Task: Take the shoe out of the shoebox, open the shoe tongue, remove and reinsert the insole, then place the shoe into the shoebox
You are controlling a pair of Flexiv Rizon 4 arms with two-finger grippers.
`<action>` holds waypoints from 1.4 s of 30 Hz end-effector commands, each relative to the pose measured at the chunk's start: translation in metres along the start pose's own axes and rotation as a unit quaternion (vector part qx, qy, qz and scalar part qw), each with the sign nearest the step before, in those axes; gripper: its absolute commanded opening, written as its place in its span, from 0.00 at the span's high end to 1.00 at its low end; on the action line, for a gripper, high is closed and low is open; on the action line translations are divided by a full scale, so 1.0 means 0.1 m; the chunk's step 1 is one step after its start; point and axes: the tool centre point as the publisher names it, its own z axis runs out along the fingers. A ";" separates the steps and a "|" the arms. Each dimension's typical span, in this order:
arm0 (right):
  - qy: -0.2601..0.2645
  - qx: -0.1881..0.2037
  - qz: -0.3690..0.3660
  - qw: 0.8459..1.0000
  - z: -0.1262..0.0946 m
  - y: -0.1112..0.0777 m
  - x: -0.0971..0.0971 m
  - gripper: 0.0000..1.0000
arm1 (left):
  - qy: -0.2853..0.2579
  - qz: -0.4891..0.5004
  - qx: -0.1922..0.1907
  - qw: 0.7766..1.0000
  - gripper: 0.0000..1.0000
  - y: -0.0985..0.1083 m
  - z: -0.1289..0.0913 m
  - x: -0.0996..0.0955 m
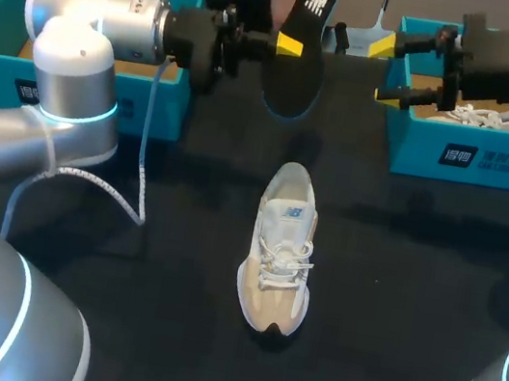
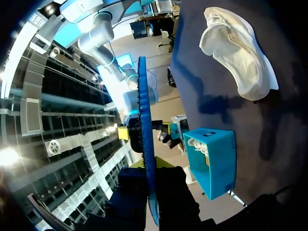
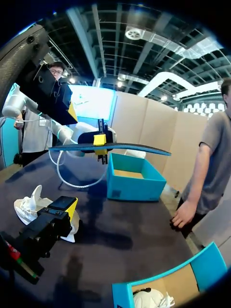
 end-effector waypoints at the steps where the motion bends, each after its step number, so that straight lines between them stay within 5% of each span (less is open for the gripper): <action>1: 0.005 -0.006 -0.004 1.000 0.16 0.00 0.04 0.00 | -0.001 0.001 -0.018 1.000 1.00 -0.05 0.06 0.00; 11: 0.024 -0.001 -0.008 1.000 0.39 -0.02 0.03 0.00 | -0.006 0.003 -0.037 0.999 1.00 0.03 0.19 0.01; 14: 0.029 0.004 -0.008 1.000 0.45 -0.01 0.02 0.22 | -0.007 0.002 -0.040 0.999 1.00 0.05 0.24 0.04; 22: 0.038 0.014 -0.008 0.999 0.52 0.00 -0.02 0.33 | -0.007 0.004 -0.044 0.999 1.00 0.08 0.32 0.05; 25: 0.040 0.017 -0.009 0.999 0.53 0.01 -0.02 0.51 | -0.008 0.002 -0.045 0.999 1.00 0.10 0.35 0.06; 42: 0.047 0.026 -0.014 0.998 0.56 0.03 -0.01 0.62 | -0.013 -0.005 -0.040 0.999 1.00 0.09 0.49 0.11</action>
